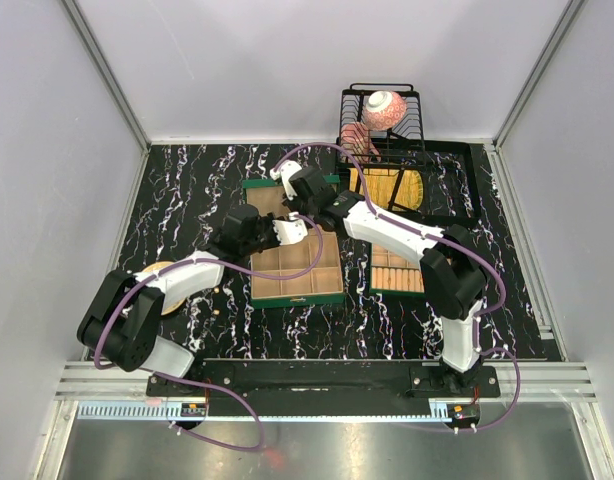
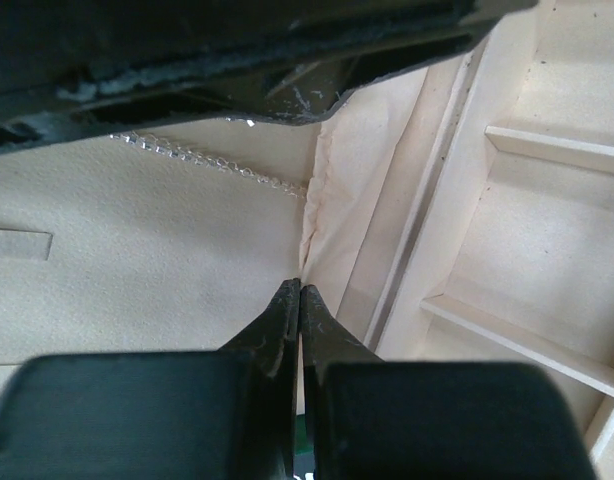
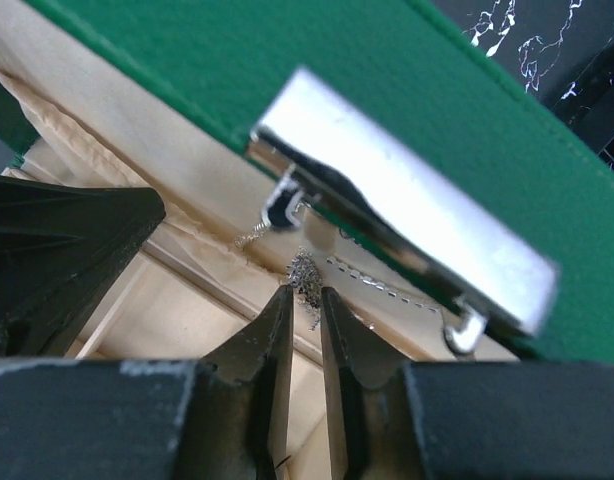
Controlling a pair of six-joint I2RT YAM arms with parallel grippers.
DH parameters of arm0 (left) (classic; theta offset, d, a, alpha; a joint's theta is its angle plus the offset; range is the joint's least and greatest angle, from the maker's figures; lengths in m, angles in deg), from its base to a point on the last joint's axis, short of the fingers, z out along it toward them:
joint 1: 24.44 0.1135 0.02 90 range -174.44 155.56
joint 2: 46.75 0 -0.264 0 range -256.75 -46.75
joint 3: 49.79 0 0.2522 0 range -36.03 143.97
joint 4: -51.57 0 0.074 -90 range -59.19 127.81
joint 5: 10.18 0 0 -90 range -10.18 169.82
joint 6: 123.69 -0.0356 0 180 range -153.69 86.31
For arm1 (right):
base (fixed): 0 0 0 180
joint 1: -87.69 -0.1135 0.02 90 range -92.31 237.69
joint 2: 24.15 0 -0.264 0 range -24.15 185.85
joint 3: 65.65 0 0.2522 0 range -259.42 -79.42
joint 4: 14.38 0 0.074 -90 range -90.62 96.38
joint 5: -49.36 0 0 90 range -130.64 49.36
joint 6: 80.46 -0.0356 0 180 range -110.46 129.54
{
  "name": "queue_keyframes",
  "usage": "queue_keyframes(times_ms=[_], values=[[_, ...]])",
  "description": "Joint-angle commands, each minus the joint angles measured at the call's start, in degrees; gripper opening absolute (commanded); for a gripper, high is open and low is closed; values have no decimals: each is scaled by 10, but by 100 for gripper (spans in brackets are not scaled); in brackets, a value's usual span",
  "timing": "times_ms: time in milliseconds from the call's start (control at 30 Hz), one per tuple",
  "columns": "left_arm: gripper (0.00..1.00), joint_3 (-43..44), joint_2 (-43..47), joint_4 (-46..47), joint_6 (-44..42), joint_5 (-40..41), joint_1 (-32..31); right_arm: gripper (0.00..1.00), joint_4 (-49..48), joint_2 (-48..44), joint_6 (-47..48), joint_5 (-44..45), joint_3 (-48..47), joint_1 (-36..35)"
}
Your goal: Organize the mixed jewelry
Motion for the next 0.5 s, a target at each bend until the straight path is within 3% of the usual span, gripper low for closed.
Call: queue_keyframes(times_ms=[0, 200, 467], values=[[0, 9, 5, 84, 1, -10, -2, 24, -11, 1, -7, 3, -33, -6], [0, 9, 1, 85, 0, -7, -2, 32, -9, -11, 3, 27, -30, -5], [0, 17, -1, 83, 2, -2, -2, 35, -12, -32, 16, 47, -6, -6]])
